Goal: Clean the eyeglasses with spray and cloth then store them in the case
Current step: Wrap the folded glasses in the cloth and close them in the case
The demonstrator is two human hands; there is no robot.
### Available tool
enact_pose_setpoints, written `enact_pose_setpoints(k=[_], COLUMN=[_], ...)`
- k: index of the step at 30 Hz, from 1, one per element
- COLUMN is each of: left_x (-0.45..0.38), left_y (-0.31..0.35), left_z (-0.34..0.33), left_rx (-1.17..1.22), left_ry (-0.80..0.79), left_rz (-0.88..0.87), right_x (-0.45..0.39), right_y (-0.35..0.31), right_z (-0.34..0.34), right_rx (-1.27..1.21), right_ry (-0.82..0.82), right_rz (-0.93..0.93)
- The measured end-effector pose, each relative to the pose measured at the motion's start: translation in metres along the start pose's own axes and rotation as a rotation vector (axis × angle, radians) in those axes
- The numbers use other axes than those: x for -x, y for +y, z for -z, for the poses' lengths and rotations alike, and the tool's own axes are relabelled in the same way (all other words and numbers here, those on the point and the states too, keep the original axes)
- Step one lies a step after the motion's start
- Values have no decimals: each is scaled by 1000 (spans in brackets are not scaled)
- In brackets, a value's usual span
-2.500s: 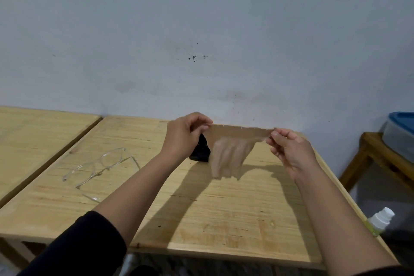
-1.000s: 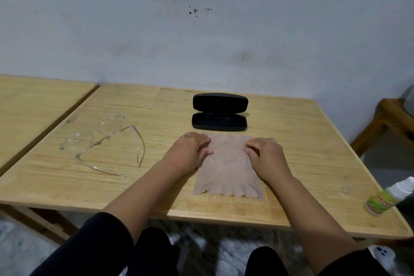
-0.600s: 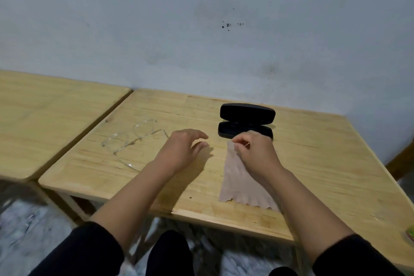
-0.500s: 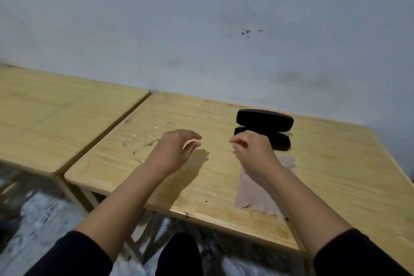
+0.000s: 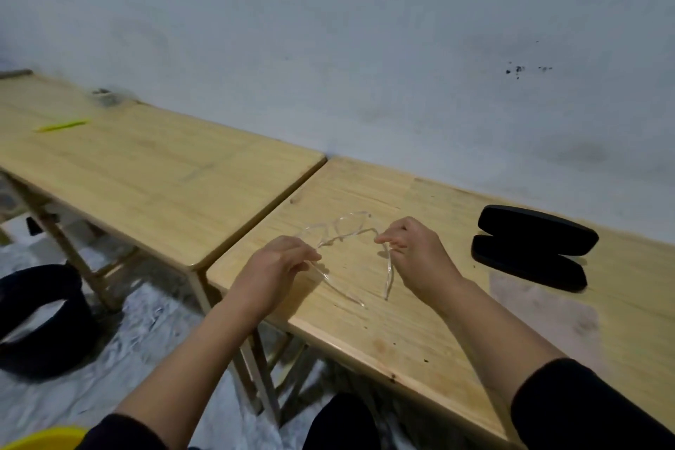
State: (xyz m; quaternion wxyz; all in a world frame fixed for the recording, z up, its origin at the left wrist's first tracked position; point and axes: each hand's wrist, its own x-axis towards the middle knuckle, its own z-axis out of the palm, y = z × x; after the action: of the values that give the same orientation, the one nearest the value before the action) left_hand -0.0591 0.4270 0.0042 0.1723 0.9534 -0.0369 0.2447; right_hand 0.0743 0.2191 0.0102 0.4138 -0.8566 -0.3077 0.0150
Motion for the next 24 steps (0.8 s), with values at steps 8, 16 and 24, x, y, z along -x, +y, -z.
enact_pose_setpoints(k=[8,16,24], left_x=[-20,-61,-77], left_y=[0,65,161], left_z=[-1,-26,-79], left_rx=[136,546,827], left_ry=[210,313,65], left_rz=[7,173,197], right_x=[-4,37,126], right_y=[-11,1,40], right_z=[13,91,162], right_rx=[-84,-167,-140], right_ry=[137,421,669], right_rz=[17,-71,-231])
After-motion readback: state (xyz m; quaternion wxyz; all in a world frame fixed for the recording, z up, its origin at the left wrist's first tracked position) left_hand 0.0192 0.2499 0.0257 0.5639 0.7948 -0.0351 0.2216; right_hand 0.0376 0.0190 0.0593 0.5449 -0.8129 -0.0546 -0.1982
